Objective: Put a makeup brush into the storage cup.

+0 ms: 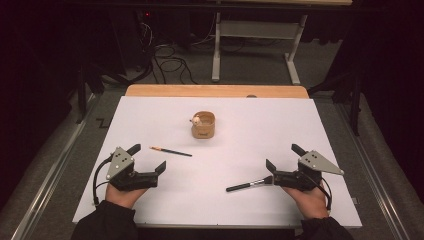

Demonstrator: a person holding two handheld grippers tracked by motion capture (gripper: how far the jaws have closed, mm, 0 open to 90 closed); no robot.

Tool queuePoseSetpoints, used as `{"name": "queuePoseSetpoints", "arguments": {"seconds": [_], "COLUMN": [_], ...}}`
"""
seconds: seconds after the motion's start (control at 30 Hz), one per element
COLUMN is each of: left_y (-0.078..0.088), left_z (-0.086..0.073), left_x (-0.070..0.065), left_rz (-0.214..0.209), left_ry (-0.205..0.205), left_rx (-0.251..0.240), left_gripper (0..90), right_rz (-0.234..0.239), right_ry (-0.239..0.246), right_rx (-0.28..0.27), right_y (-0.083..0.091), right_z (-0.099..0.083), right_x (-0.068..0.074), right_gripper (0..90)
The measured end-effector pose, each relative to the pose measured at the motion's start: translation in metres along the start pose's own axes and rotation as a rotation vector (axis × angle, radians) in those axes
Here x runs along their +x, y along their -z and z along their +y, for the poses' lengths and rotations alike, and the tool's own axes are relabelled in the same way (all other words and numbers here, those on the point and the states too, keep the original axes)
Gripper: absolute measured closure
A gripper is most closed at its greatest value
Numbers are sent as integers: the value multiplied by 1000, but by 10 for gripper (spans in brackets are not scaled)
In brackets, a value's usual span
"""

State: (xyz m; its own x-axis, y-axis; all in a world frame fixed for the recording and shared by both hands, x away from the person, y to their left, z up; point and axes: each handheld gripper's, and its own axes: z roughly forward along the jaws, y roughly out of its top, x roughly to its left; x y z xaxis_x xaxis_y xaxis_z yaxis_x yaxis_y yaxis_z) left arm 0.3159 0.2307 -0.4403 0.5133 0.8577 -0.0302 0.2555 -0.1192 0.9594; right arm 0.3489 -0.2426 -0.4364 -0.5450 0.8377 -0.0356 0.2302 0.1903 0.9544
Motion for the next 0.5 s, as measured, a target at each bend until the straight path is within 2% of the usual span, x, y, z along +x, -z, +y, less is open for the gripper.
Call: {"name": "queuePoseSetpoints", "arguments": {"seconds": [0.5], "left_y": [0], "left_z": [0], "left_x": [1], "left_rz": [10], "left_ry": [8], "left_rx": [11], "left_gripper": [7], "right_rz": [-4], "right_ry": [3], "right_rx": [1], "right_y": [-1], "right_z": [-1], "right_x": [0], "right_gripper": [8]}}
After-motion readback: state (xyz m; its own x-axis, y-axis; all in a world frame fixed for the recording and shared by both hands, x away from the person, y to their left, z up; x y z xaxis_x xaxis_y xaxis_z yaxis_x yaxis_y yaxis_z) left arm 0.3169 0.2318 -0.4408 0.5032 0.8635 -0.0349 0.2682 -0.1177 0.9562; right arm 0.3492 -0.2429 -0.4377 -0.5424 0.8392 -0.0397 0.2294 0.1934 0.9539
